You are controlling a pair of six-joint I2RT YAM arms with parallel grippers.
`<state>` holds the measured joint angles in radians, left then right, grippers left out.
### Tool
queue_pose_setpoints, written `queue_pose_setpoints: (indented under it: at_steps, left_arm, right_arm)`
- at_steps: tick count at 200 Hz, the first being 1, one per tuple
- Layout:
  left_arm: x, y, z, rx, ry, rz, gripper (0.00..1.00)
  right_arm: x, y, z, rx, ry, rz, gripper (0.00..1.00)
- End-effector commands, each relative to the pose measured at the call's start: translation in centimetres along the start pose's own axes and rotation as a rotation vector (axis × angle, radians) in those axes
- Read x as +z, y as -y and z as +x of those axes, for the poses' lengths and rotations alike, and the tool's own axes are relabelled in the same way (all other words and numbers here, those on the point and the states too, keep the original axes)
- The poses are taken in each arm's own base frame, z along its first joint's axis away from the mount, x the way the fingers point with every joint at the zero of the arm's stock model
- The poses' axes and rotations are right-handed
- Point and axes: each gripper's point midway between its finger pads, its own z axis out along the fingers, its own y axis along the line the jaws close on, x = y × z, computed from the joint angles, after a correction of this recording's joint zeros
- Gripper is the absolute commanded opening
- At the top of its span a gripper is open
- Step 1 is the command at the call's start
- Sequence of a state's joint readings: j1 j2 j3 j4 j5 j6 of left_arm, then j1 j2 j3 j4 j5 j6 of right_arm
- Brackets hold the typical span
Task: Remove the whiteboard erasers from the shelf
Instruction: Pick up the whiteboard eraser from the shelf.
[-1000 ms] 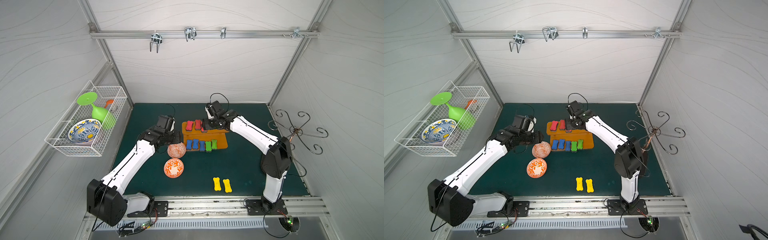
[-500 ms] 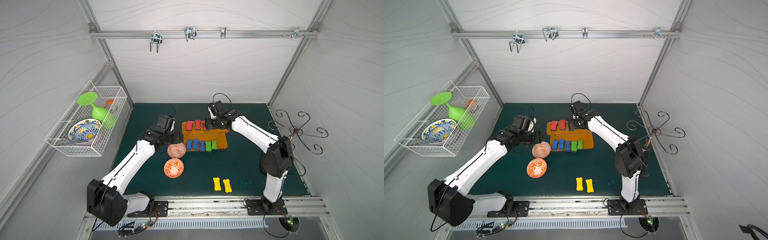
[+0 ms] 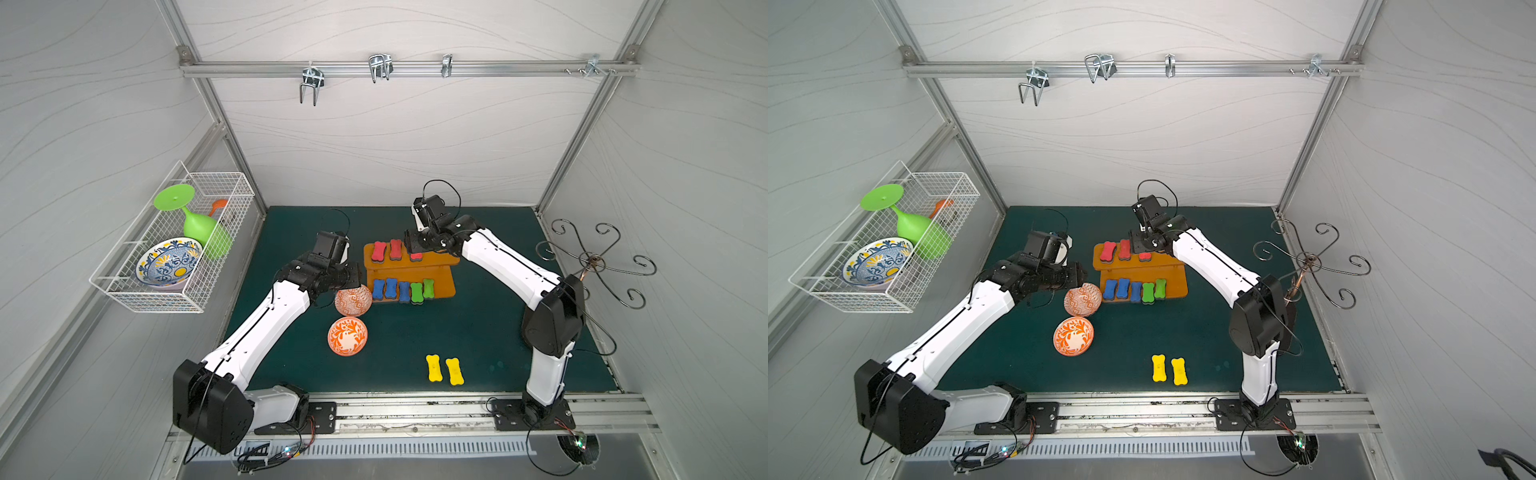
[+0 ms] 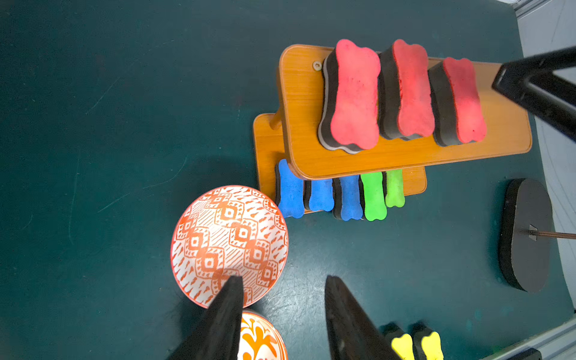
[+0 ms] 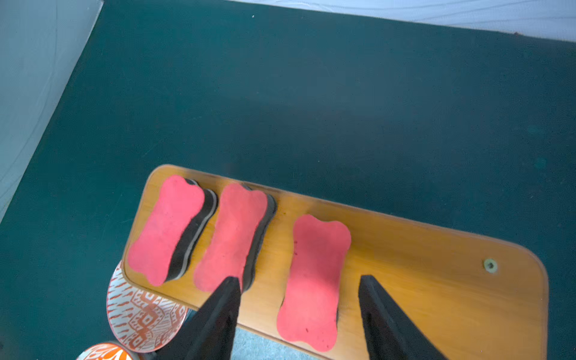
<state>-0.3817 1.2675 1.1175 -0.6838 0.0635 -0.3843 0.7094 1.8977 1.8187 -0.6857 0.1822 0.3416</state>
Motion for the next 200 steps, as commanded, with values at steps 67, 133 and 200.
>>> queue_pose_setpoints:
  at_steps: [67,133,200]
  left_arm:
    - [-0.9,0.2,-0.3,0.024,0.036,0.01,0.46]
    - [-0.9,0.3,-0.4,0.022,0.039,0.015,0.46]
    - [-0.7,0.9,0.1,0.002,0.03,0.066,0.46]
  right_arm:
    - [3.3,1.1,3.0,-0.049,-0.111,0.101,0.59]
    - [2.3,0.8,3.8,-0.015,-0.118,0.104,0.41]
    - [-6.3,-1.9,14.0,0.034,-0.127,0.148,0.39]
